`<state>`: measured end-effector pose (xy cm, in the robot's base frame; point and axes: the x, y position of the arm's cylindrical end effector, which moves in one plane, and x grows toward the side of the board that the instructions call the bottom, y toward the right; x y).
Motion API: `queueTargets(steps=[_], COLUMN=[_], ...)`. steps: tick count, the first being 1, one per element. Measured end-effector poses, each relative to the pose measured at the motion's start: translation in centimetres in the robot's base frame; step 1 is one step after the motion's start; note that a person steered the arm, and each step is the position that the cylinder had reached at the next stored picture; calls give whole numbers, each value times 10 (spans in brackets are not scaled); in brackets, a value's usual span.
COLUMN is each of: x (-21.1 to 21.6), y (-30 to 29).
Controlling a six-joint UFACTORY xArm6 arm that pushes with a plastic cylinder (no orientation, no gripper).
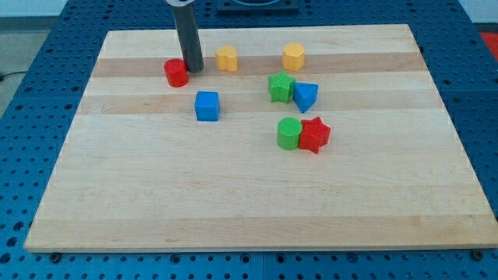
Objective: Move the heart into the hexagon
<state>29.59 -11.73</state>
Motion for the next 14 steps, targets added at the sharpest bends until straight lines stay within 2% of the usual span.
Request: queueTargets(steps=[5,8,12,13,14], x=[-21,-17,-15,-15,-13], y=[50,48,125,132,100])
